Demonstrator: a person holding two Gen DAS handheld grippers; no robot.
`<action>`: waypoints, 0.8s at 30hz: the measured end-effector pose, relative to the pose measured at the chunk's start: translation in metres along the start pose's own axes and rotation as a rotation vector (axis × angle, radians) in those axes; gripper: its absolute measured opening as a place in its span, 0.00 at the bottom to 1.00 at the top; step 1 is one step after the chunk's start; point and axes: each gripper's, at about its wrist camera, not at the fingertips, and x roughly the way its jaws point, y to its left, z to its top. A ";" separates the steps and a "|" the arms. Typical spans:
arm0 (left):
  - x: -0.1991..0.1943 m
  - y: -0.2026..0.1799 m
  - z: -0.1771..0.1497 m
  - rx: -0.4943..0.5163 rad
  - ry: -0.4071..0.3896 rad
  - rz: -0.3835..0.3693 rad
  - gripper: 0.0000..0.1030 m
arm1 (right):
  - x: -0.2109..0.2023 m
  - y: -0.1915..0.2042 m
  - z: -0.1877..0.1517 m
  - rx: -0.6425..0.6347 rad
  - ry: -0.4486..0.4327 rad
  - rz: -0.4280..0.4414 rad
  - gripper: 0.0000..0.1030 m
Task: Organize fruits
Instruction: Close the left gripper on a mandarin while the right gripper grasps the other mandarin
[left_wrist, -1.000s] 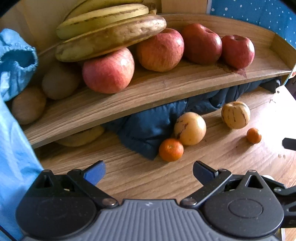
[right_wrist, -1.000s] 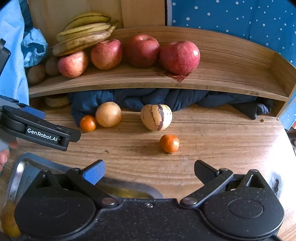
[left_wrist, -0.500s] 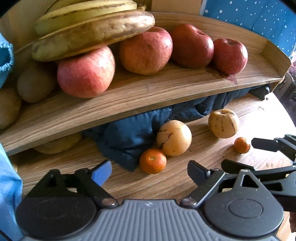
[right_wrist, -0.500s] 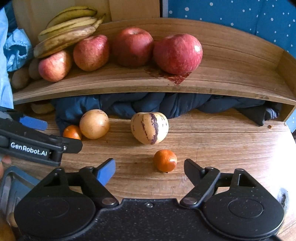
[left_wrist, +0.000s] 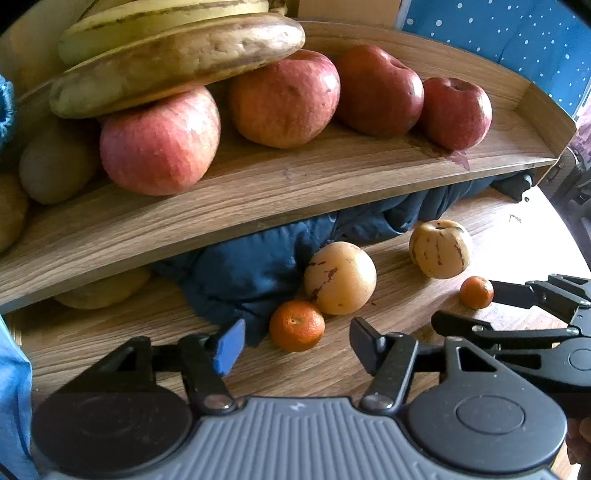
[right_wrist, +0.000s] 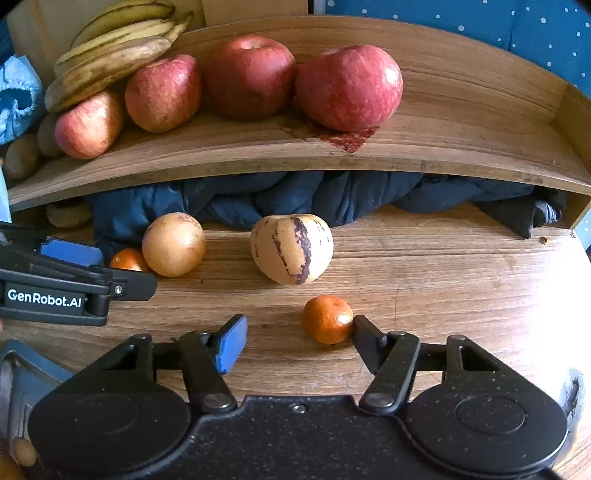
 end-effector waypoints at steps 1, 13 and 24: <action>0.002 -0.001 0.000 -0.001 -0.001 0.002 0.62 | 0.001 0.000 0.000 0.000 -0.001 -0.002 0.61; 0.004 0.003 0.002 -0.016 -0.010 0.014 0.45 | 0.002 0.002 0.004 0.003 -0.014 -0.018 0.37; -0.001 -0.001 -0.003 -0.009 -0.011 0.000 0.34 | -0.003 0.012 0.001 -0.011 -0.013 0.028 0.31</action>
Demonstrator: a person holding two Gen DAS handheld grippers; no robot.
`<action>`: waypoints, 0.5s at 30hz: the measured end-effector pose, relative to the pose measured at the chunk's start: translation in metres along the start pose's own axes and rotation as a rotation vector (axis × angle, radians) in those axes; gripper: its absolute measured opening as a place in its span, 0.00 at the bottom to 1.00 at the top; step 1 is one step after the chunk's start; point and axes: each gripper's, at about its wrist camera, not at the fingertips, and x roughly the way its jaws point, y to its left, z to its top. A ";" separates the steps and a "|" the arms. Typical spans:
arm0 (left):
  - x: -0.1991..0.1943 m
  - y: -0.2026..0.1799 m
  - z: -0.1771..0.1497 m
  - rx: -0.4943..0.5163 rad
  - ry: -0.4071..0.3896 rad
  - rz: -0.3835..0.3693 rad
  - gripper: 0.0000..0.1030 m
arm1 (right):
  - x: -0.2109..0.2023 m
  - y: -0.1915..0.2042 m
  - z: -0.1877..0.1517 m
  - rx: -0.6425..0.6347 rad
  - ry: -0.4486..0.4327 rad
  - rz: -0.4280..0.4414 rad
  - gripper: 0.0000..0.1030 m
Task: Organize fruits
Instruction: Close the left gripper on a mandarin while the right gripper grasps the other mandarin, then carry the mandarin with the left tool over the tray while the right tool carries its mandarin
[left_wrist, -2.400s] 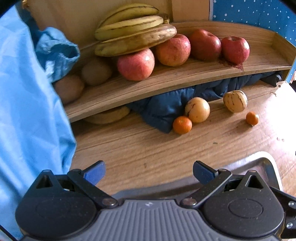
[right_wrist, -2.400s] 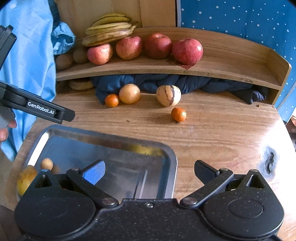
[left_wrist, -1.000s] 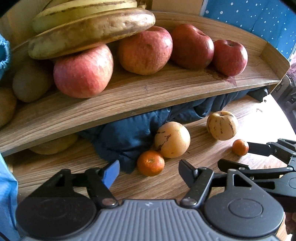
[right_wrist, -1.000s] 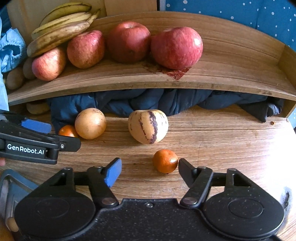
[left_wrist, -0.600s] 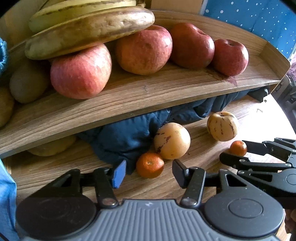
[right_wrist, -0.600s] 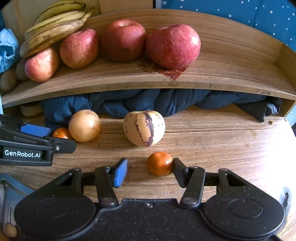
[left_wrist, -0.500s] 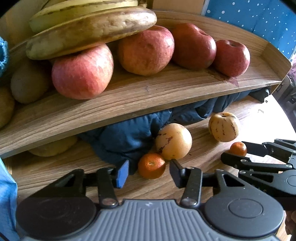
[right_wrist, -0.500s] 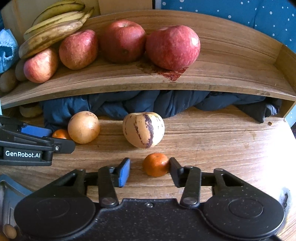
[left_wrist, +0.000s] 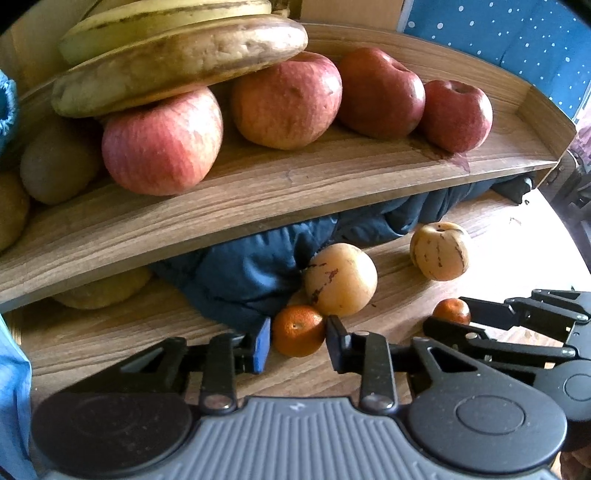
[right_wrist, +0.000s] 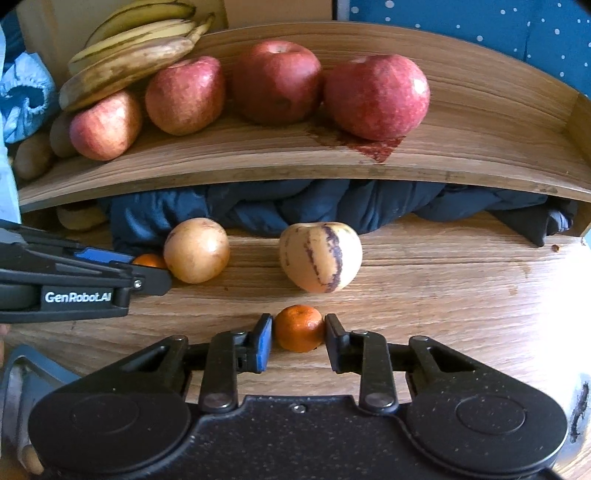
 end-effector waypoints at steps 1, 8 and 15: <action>-0.001 -0.001 -0.001 0.001 0.002 -0.003 0.34 | -0.001 0.001 -0.001 -0.001 0.000 0.005 0.31; -0.010 -0.012 -0.014 0.029 0.022 -0.028 0.34 | -0.007 0.010 -0.008 -0.011 0.004 0.040 0.31; -0.019 -0.022 -0.026 0.038 0.026 -0.032 0.34 | -0.025 0.018 -0.026 -0.022 0.002 0.081 0.31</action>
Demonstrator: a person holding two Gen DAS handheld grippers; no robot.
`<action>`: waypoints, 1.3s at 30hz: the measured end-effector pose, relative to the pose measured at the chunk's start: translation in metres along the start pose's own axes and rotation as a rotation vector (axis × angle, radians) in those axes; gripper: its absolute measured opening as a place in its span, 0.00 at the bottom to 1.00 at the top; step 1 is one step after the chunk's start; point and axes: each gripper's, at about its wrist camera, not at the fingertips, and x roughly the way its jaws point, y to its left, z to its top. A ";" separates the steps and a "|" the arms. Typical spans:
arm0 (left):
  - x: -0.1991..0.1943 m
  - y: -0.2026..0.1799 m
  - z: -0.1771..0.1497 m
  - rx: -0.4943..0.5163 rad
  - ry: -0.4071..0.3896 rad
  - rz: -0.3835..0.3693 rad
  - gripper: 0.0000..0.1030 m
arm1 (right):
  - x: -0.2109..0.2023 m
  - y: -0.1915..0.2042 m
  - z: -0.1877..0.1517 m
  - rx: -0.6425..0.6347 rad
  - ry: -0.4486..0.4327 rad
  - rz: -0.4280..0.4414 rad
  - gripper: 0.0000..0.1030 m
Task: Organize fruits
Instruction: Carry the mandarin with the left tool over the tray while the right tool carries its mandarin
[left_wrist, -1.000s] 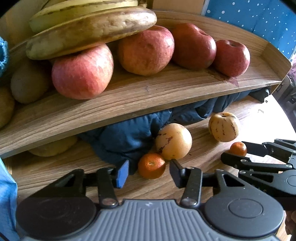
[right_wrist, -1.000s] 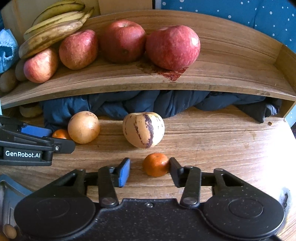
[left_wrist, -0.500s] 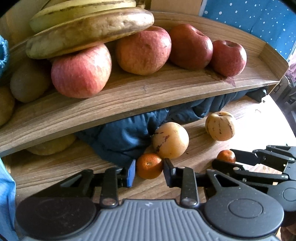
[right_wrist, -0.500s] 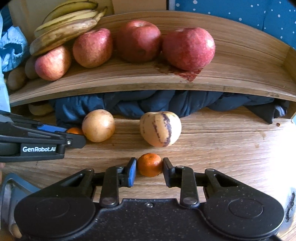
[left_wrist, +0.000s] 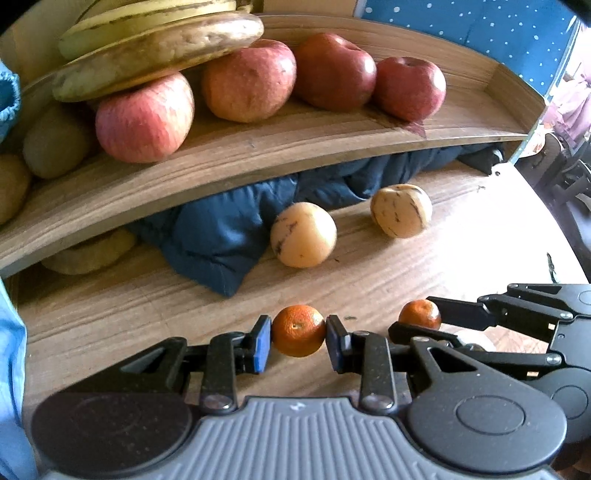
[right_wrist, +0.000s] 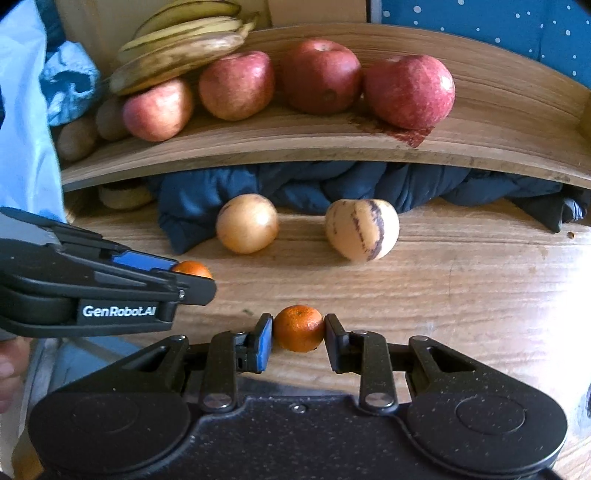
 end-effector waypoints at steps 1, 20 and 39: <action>-0.001 -0.001 -0.001 0.000 -0.001 0.000 0.34 | -0.001 0.000 -0.001 -0.001 0.000 0.004 0.31; -0.038 -0.016 -0.049 -0.046 -0.022 0.051 0.34 | -0.039 0.018 -0.041 -0.060 -0.009 0.077 0.31; -0.064 -0.001 -0.103 -0.166 -0.018 0.116 0.34 | -0.054 0.049 -0.073 -0.174 0.026 0.169 0.31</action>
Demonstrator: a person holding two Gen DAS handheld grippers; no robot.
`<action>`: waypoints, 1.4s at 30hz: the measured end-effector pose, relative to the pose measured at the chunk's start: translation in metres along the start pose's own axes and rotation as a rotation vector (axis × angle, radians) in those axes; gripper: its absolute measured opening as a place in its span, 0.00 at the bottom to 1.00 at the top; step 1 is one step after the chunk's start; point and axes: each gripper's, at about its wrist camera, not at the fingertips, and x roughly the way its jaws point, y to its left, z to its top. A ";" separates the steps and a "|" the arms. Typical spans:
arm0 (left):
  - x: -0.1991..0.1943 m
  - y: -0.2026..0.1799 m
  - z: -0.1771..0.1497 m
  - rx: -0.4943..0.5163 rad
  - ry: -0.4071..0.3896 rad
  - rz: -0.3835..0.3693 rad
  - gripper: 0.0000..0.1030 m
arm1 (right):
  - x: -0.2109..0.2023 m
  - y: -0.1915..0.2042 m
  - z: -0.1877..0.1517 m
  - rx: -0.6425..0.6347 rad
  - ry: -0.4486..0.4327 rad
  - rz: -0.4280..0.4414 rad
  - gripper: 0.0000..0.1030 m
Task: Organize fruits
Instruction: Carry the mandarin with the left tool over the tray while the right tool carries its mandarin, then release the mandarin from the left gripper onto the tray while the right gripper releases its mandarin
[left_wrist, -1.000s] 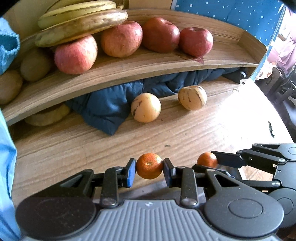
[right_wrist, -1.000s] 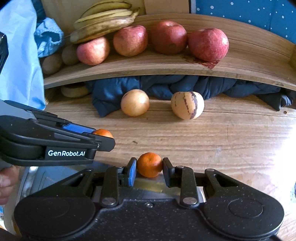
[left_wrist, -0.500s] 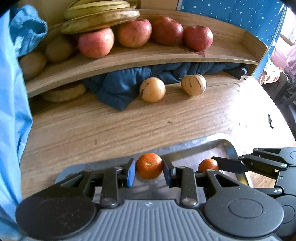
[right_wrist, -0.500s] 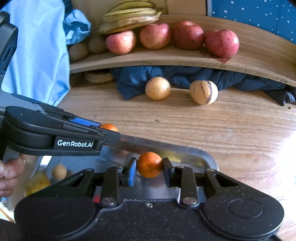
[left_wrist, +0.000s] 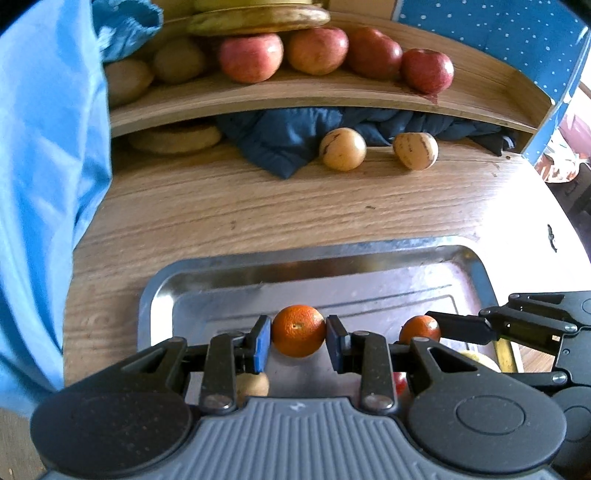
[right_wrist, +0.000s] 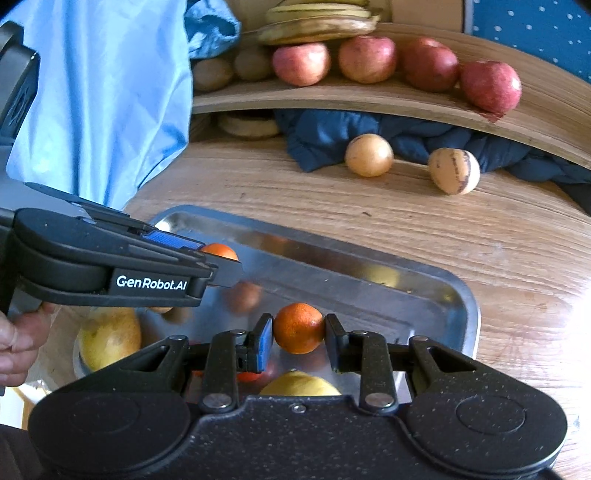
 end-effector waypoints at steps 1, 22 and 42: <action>-0.001 0.002 -0.001 -0.006 0.001 0.003 0.34 | 0.000 0.001 -0.001 -0.005 0.002 0.003 0.31; -0.008 0.010 -0.014 -0.057 0.010 0.026 0.34 | 0.000 0.013 -0.006 -0.025 0.001 -0.018 0.34; -0.059 0.004 -0.032 -0.089 -0.100 0.057 0.81 | -0.045 0.008 -0.022 -0.005 -0.101 -0.017 0.71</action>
